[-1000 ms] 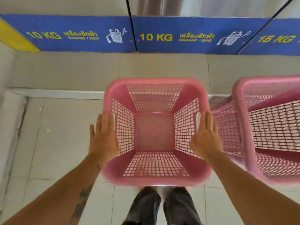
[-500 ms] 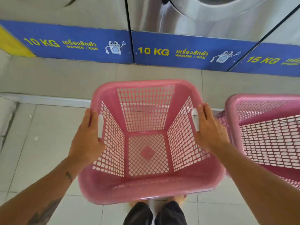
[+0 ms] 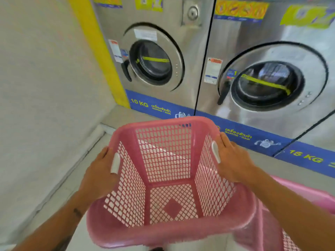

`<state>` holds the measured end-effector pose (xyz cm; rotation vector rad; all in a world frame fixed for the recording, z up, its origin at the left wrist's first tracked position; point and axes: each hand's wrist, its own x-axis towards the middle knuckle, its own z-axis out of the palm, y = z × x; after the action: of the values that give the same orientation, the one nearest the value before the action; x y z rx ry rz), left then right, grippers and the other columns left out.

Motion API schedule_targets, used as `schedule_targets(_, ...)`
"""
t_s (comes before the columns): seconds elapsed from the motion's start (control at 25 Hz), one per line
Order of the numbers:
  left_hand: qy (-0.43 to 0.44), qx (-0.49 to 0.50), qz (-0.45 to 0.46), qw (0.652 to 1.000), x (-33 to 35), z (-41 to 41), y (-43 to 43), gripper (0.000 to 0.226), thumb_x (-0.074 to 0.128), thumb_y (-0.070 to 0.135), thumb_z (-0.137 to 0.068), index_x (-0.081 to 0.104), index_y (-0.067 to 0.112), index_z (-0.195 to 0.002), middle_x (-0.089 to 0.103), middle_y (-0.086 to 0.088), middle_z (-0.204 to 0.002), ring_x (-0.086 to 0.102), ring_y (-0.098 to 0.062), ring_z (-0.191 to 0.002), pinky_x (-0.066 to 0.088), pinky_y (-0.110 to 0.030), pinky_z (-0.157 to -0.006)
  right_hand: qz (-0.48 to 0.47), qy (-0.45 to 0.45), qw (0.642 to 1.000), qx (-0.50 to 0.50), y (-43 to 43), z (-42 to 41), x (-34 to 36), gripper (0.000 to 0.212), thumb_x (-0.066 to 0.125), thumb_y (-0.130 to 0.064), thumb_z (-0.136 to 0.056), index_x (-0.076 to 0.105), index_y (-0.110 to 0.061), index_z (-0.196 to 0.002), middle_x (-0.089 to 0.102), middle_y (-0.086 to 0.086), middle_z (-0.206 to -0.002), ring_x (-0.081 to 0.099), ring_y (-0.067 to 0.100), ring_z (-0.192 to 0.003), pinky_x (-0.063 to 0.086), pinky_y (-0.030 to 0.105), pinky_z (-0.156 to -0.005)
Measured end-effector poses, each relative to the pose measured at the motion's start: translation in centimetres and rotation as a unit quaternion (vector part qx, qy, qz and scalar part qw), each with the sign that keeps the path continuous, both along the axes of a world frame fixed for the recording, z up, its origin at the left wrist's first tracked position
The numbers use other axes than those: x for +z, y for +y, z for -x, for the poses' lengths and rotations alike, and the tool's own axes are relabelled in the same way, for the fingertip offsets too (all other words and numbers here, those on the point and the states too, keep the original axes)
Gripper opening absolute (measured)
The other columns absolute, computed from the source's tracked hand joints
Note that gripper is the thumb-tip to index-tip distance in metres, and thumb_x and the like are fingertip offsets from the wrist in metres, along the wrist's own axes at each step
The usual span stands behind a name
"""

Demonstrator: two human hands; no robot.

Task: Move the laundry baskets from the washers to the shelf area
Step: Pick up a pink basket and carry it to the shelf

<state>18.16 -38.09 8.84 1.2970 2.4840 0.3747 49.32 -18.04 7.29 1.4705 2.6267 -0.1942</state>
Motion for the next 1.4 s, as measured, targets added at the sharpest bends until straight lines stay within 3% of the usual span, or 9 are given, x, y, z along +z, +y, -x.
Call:
schedule_targets(0.08,0.024,0.049,-0.016,0.998,1.9,-0.9,-5.4,0.078,0.059,0.022,-0.085,0.023,0.023,-0.153,0.027,-0.003,-0.159,0.044,-0.031,-0.135,0.042,-0.044,-0.103,-0.025,0.029,0.998,0.056,-2.2,0.8,2.4,0.087,0.058,-0.019,-0.079,0.009,-0.008,-0.151,0.008,0.009,-0.161,0.043,0.032,-0.127,0.047,0.044,-0.086)
schedule_targets(0.24,0.047,0.133,-0.006,0.990,3.7,-4.5,-17.1,0.091,0.059,0.022,-0.072,0.019,0.030,-0.153,0.026,-0.001,-0.160,0.052,-0.033,-0.127,0.050,-0.045,-0.093,0.019,0.029,0.992,0.125,-9.3,1.5,3.6,0.092,0.057,-0.016,-0.078,0.003,-0.007,-0.152,-0.002,0.009,-0.162,0.036,0.034,-0.134,0.043,0.047,-0.096)
schedule_targets(0.44,0.060,0.282,-0.001,0.958,5.4,-9.2,-32.9,0.092,0.055,0.024,-0.067,0.023,0.027,-0.153,0.024,-0.003,-0.161,0.048,-0.034,-0.132,0.048,-0.045,-0.100,-0.006,0.044,0.964,0.261,-18.7,5.6,6.0,0.085,0.057,-0.023,-0.075,0.014,-0.010,-0.147,0.014,0.006,-0.158,0.051,0.034,-0.112,0.044,0.044,-0.084)
schedule_targets(0.68,0.092,0.438,-0.006,0.894,8.0,-13.6,-53.7,0.083,0.057,0.022,-0.071,0.030,0.033,-0.149,0.034,0.010,-0.156,0.062,-0.029,-0.112,0.052,-0.039,-0.080,-0.017,0.057,0.905,0.421,-37.3,13.3,9.1,0.081,0.058,-0.028,-0.074,0.019,-0.017,-0.144,0.026,0.000,-0.151,0.055,0.030,-0.110,0.040,0.043,-0.084)
schedule_targets(0.88,0.133,0.549,0.020,0.825,8.0,-15.6,-74.4,0.084,0.057,0.027,-0.077,0.019,0.040,-0.150,0.033,0.012,-0.156,0.064,-0.027,-0.109,0.057,-0.041,-0.082,-0.041,0.069,0.845,0.528,-57.7,19.0,10.0,0.075,0.058,-0.029,-0.076,0.022,-0.017,-0.140,0.027,0.001,-0.149,0.056,0.027,-0.107,0.043,0.043,-0.087)
schedule_targets(1.04,0.182,0.573,0.016,0.799,9.6,-15.9,-87.8,0.062,0.052,0.052,-0.086,0.032,0.038,-0.144,0.052,0.013,-0.136,0.066,-0.018,-0.094,0.058,-0.039,-0.074,-0.044,0.071,0.812,0.578,-72.1,22.8,11.4,0.079,0.062,-0.032,-0.074,0.022,-0.014,-0.141,0.027,0.003,-0.148,0.057,0.027,-0.104,0.045,0.045,-0.088)
schedule_targets(1.16,0.204,0.586,0.049,0.782,12.3,-14.7,-94.9,0.061,0.054,0.040,-0.085,0.036,0.037,-0.143,0.052,0.014,-0.138,0.066,-0.019,-0.093,0.052,-0.033,-0.064,-0.028,0.075,0.801,0.594,-79.9,26.5,12.1,0.085,0.064,-0.036,-0.074,0.020,-0.014,-0.143,0.026,0.002,-0.150,0.056,0.029,-0.108,0.043,0.047,-0.088)
schedule_targets(1.24,0.207,0.590,0.087,0.776,14.1,-13.2,-99.1,0.069,0.053,0.029,-0.077,0.036,0.036,-0.144,0.053,0.012,-0.139,0.066,-0.020,-0.097,0.052,-0.034,-0.065,-0.011,0.083,0.791,0.606,-84.4,29.7,12.4,0.088,0.064,-0.042,-0.072,0.019,-0.016,-0.144,0.031,-0.001,-0.147,0.057,0.029,-0.110,0.045,0.046,-0.086)
schedule_targets(1.4,0.251,0.613,0.133,0.738,17.3,-9.2,-107.7,0.078,0.023,0.051,-0.067,0.038,0.037,-0.142,0.061,0.006,-0.127,0.067,-0.027,-0.094,0.055,-0.040,-0.071,0.026,0.091,0.754,0.650,-94.4,37.3,13.2,0.081,0.058,-0.031,-0.071,0.022,-0.015,-0.142,0.032,-0.003,-0.145,0.056,0.027,-0.114,0.047,0.042,-0.084)
